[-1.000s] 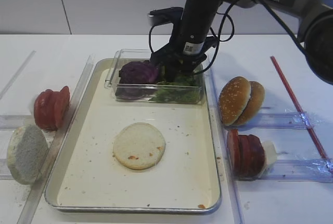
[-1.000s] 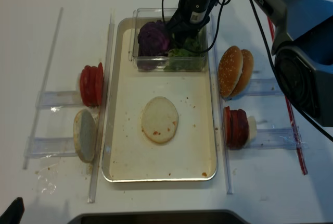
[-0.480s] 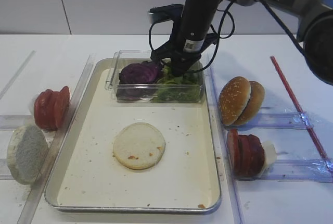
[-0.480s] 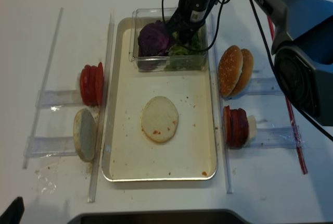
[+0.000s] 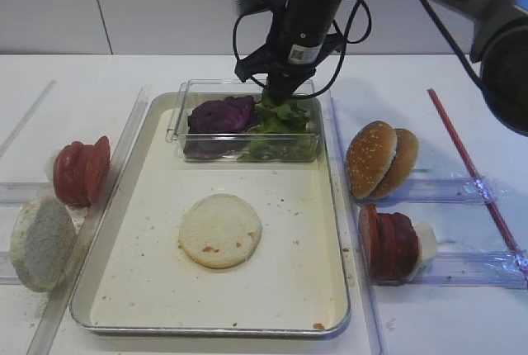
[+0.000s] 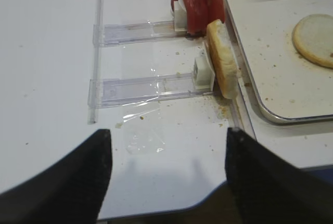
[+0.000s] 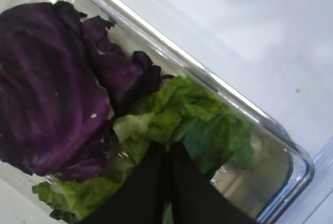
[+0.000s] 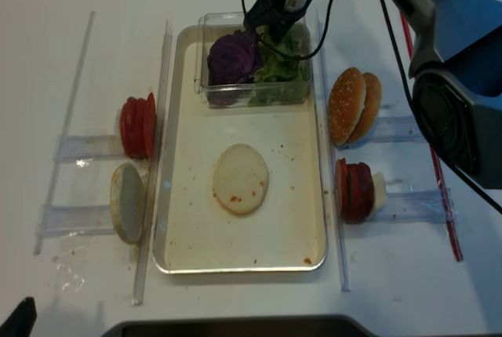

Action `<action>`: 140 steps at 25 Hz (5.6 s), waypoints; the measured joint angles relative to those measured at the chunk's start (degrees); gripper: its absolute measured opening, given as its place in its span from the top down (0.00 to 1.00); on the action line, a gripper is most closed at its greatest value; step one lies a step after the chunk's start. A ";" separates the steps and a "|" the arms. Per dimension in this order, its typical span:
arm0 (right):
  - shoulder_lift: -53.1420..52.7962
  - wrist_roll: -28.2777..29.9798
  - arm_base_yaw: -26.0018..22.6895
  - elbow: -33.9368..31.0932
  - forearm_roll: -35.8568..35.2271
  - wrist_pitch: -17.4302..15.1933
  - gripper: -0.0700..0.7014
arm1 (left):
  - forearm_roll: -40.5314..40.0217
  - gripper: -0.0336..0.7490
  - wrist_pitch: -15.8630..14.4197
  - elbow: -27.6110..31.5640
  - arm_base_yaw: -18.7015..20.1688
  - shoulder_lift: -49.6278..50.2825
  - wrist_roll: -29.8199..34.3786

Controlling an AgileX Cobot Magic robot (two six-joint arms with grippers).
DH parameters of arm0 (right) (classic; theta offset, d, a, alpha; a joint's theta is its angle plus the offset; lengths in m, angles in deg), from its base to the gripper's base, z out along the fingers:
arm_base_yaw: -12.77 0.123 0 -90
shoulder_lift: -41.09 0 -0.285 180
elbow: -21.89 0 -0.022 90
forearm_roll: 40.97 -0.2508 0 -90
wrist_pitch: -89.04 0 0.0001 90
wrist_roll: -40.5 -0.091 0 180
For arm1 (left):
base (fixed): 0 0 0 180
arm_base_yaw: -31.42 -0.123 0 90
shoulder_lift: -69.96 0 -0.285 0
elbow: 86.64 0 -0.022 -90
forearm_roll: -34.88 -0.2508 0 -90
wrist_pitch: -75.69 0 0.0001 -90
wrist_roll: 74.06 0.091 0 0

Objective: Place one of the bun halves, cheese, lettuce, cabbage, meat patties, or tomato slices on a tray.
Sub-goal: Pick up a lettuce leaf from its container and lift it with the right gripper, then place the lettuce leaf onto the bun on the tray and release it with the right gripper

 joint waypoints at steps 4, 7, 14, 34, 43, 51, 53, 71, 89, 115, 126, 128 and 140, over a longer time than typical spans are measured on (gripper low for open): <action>-1.55 -0.28 0.00 0.00 0.00 -0.18 0.84 | 0.00 0.41 0.00 0.00 0.00 0.00 0.00; -3.39 -0.39 0.00 0.00 0.08 -0.27 0.84 | 0.00 0.41 0.00 0.00 0.00 0.00 0.00; -6.60 -0.51 0.66 0.00 1.90 -0.27 0.84 | 0.00 0.41 0.00 0.00 0.00 0.00 0.00; -15.44 -0.63 3.47 -4.55 10.53 -0.71 0.84 | 0.00 0.41 0.00 0.00 0.00 0.00 0.00; -19.58 -0.63 3.47 -5.78 7.29 -0.88 0.85 | 0.00 0.41 0.00 0.00 0.00 0.00 0.00; -29.14 -0.93 3.47 -20.15 4.54 -1.11 0.85 | 0.00 0.41 0.00 0.00 0.00 0.00 0.00; -31.21 -0.57 3.47 -22.94 3.08 -1.11 0.85 | 0.00 0.41 0.00 0.00 0.00 0.00 0.00; -35.30 -0.28 15.37 -38.78 1.23 5.94 0.85 | 0.00 0.41 0.00 0.00 0.00 0.00 0.00; -30.42 2.17 17.59 -38.90 -1.47 7.07 0.85 | 0.00 0.41 0.00 0.00 0.00 0.00 0.00; -23.84 6.76 17.71 -38.90 -10.58 9.16 0.63 | 0.00 0.41 0.00 0.00 0.00 0.00 0.00; -23.84 6.38 17.71 -38.90 -10.97 8.96 0.44 | 0.00 0.41 0.00 0.00 0.00 0.00 0.00; -23.84 6.12 17.71 -38.90 -10.97 8.36 0.44 | 0.00 0.41 0.00 0.00 0.00 0.00 0.00; -23.94 1.47 17.71 -26.61 -4.73 0.71 0.43 | 0.00 0.41 0.00 0.00 0.00 0.00 0.00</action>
